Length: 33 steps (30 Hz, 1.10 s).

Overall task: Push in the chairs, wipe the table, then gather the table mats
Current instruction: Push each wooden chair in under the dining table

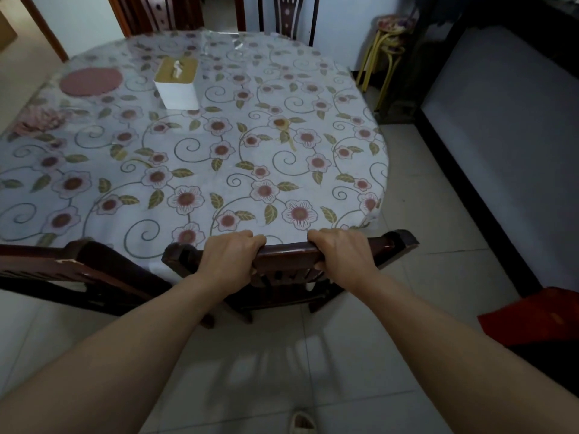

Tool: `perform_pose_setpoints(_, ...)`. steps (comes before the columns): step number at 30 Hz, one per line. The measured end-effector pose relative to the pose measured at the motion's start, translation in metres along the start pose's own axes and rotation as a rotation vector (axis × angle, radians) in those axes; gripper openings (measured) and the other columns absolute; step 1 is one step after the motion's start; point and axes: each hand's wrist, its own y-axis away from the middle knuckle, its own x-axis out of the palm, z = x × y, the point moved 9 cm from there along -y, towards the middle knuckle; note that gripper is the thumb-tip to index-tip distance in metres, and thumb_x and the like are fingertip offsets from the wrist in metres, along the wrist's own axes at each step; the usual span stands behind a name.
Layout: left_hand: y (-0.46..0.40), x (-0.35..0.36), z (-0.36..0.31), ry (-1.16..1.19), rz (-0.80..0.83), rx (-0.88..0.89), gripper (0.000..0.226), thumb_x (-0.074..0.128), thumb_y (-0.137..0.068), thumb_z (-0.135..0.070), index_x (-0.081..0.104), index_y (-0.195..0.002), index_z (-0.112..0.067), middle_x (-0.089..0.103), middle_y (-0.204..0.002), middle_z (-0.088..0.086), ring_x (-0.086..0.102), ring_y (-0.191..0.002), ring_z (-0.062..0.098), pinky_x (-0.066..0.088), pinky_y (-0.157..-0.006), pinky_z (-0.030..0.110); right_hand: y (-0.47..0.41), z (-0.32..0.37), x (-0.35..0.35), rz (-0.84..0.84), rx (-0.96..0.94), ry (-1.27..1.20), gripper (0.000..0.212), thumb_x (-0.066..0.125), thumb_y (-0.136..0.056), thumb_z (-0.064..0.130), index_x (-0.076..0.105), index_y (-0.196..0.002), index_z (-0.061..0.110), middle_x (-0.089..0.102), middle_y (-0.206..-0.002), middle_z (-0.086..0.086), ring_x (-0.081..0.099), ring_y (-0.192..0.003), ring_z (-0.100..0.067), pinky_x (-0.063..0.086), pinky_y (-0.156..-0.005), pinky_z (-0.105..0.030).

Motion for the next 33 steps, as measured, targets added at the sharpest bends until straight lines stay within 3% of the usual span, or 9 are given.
perform_pose_setpoints(3,-0.004,-0.003,0.011,0.006,-0.005,0.001,0.026,0.065,-0.077,-0.023,0.054,-0.100,-0.018,0.058,-0.093,0.000,0.059,-0.084,0.025,0.033,-0.058,0.030,-0.008,0.006,0.003,-0.005,-0.009,0.004,0.042,0.086,-0.042,0.014,0.056,-0.072,0.014,0.061,-0.060,0.000,0.060,-0.051,-0.025,0.028,-0.045,-0.023)
perform_pose_setpoints(6,-0.007,-0.004,0.015,0.010,-0.030,-0.007,0.027,0.066,-0.076,-0.023,0.054,-0.100,-0.019,0.057,-0.093,-0.001,0.059,-0.086,0.024,0.030,-0.057,0.030,-0.013,0.006,0.007,0.019,-0.023,-0.008,0.036,0.083,-0.054,0.015,0.058,-0.080,0.014,0.064,-0.068,-0.002,0.063,-0.060,-0.027,0.034,-0.048,-0.027)
perform_pose_setpoints(12,-0.013,0.001,0.006,0.007,-0.084,-0.014,0.025,0.071,-0.070,-0.020,0.057,-0.090,-0.019,0.058,-0.082,-0.001,0.059,-0.074,0.024,0.029,-0.053,0.029,-0.014,-0.011,0.009,0.064,-0.014,-0.023,0.034,0.080,-0.060,0.016,0.057,-0.086,0.012,0.065,-0.074,-0.004,0.062,-0.067,-0.031,0.037,-0.050,-0.032)
perform_pose_setpoints(19,-0.012,0.001,0.007,-0.047,0.010,-0.111,0.026,0.064,-0.080,-0.023,0.049,-0.101,-0.018,0.054,-0.099,0.001,0.056,-0.090,0.023,0.030,-0.059,0.031,-0.010,-0.007,0.008,0.041,0.010,0.076,0.043,0.086,-0.047,0.010,0.056,-0.078,0.013,0.060,-0.067,-0.004,0.058,-0.059,-0.029,0.027,-0.055,-0.029)
perform_pose_setpoints(23,-0.007,0.001,0.003,-0.056,0.035,-0.169,0.030,0.063,-0.079,-0.019,0.045,-0.102,-0.018,0.052,-0.100,0.002,0.053,-0.092,0.023,0.031,-0.061,0.031,-0.006,-0.009,0.011,0.042,0.047,0.140,0.051,0.087,-0.053,0.016,0.055,-0.093,0.012,0.061,-0.079,-0.006,0.059,-0.071,-0.028,0.037,-0.064,-0.034)
perform_pose_setpoints(25,-0.005,0.000,0.002,-0.065,0.032,-0.179,0.033,0.064,-0.079,-0.019,0.043,-0.104,-0.018,0.052,-0.102,0.002,0.053,-0.091,0.023,0.033,-0.063,0.030,-0.005,-0.008,0.010,0.081,0.085,0.176,0.058,0.082,-0.064,0.021,0.049,-0.111,0.012,0.060,-0.095,-0.006,0.058,-0.087,-0.027,0.040,-0.077,-0.038)
perform_pose_setpoints(28,0.000,0.002,0.002,-0.037,0.063,-0.181,0.042,0.063,-0.080,-0.023,0.040,-0.114,-0.019,0.052,-0.110,0.004,0.052,-0.098,0.024,0.033,-0.070,0.031,-0.005,-0.007,0.008,0.177,0.136,0.141,0.070,0.074,-0.076,0.032,0.033,-0.130,0.015,0.052,-0.118,-0.007,0.049,-0.110,-0.028,0.034,-0.095,-0.039)
perform_pose_setpoints(31,0.006,-0.003,0.000,0.054,0.062,-0.175,0.062,0.064,-0.079,-0.025,0.033,-0.132,-0.020,0.046,-0.130,0.003,0.044,-0.118,0.025,0.036,-0.092,0.038,0.000,-0.006,0.000,0.246,0.168,0.077,0.088,0.072,-0.074,0.044,0.021,-0.140,0.016,0.037,-0.136,-0.012,0.033,-0.129,-0.031,0.022,-0.110,-0.046)
perform_pose_setpoints(33,0.013,-0.013,-0.003,0.069,0.065,-0.161,0.074,0.064,-0.080,-0.029,0.023,-0.141,-0.020,0.033,-0.145,0.002,0.030,-0.133,0.025,0.028,-0.104,0.044,0.008,-0.003,-0.009,0.270,0.187,0.021,0.093,0.070,-0.076,0.046,0.014,-0.144,0.018,0.024,-0.147,-0.013,0.018,-0.139,-0.031,0.014,-0.116,-0.049)
